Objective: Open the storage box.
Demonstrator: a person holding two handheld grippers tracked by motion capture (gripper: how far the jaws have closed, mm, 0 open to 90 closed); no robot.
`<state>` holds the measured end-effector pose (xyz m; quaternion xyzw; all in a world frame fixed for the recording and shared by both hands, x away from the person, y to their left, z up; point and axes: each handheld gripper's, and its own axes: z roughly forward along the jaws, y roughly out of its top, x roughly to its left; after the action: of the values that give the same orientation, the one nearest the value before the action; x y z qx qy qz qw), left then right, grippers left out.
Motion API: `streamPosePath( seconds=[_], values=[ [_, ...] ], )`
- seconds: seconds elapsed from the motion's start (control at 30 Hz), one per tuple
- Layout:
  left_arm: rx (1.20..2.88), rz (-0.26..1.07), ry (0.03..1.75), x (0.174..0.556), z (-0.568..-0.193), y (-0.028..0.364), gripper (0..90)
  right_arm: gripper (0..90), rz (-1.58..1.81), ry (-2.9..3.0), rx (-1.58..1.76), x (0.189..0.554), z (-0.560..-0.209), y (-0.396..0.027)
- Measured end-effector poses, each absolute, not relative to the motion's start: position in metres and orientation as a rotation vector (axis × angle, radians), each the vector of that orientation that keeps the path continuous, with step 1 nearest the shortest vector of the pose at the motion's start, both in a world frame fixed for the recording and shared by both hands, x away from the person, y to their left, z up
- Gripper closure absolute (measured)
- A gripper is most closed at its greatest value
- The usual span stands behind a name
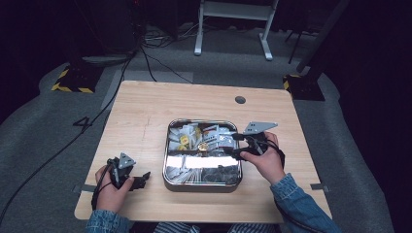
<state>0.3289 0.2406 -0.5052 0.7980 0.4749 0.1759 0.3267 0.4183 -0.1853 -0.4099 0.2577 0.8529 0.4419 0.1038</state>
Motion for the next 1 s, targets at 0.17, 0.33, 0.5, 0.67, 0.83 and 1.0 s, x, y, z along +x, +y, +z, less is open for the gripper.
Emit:
streamPosePath(
  seconds=[0.17,0.33,0.5,0.67,0.83,1.0],
  values=[
    [2.092,0.458,1.245,0.329,-0.505,0.241,13.7,34.4,1.311,2.536,0.740,0.422,-0.409,-0.172],
    [2.093,0.458,1.245,0.329,-0.505,0.241,13.3,37.7,1.291,2.577,0.735,0.427,-0.409,-0.155],
    [2.095,0.457,1.244,0.329,-0.505,0.241,13.1,38.6,1.291,2.598,0.721,0.430,-0.410,-0.141],
    [2.091,0.457,1.248,0.330,-0.505,0.240,12.5,39.5,1.259,2.637,0.703,0.435,-0.415,-0.122],
    [2.092,0.459,1.247,0.330,-0.505,0.240,12.4,41.1,1.246,2.681,0.674,0.436,-0.426,-0.111],
    [2.091,0.458,1.248,0.330,-0.505,0.240,12.4,50.5,1.173,2.725,0.649,0.437,-0.436,-0.102]
  ],
)
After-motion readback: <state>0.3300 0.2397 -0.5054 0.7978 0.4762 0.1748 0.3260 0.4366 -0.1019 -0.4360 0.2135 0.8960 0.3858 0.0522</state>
